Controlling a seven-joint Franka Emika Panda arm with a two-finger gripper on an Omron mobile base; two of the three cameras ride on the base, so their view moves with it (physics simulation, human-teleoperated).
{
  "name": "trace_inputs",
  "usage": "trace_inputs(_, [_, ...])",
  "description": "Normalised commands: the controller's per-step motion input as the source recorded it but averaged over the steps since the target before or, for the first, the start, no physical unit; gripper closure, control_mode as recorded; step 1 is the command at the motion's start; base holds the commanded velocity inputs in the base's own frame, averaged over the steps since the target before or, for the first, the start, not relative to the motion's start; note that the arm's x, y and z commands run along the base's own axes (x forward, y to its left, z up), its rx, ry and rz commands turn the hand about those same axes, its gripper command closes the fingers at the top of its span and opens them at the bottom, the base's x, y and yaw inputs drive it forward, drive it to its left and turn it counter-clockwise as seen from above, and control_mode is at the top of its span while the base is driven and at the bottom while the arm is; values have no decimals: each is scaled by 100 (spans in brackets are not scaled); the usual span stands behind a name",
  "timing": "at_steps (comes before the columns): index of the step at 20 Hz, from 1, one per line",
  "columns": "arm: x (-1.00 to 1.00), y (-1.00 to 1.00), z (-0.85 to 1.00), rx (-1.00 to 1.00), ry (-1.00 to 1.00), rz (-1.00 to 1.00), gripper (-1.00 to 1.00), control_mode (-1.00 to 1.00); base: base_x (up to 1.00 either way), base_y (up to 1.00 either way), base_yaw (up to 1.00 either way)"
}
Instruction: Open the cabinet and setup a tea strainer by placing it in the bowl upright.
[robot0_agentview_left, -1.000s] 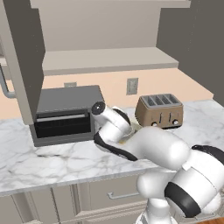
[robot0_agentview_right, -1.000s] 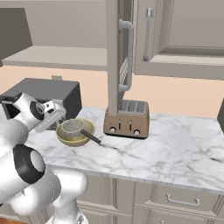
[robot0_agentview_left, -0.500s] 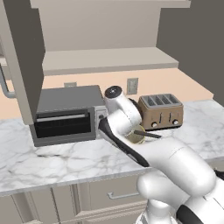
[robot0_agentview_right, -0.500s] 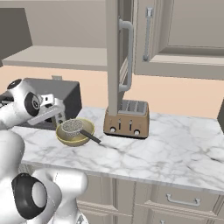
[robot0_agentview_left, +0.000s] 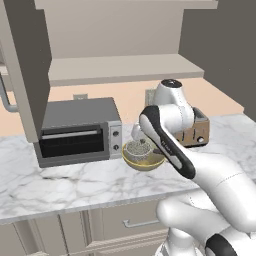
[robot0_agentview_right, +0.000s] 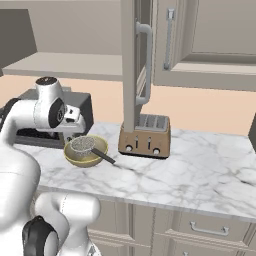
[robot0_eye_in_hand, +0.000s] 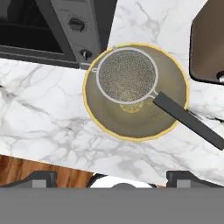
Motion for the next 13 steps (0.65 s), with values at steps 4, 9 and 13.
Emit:
trace_inputs(4, [-42, 0, 50, 11, 5, -8, -100, -100, 0, 0, 0])
trace_inputs(9, [-73, 0, 30, 0, 0, -6, -100, -100, 0, 0, 0])
trace_inputs(13, [-90, 0, 11, -5, -5, -5, -100, -100, 0, 0, 0])
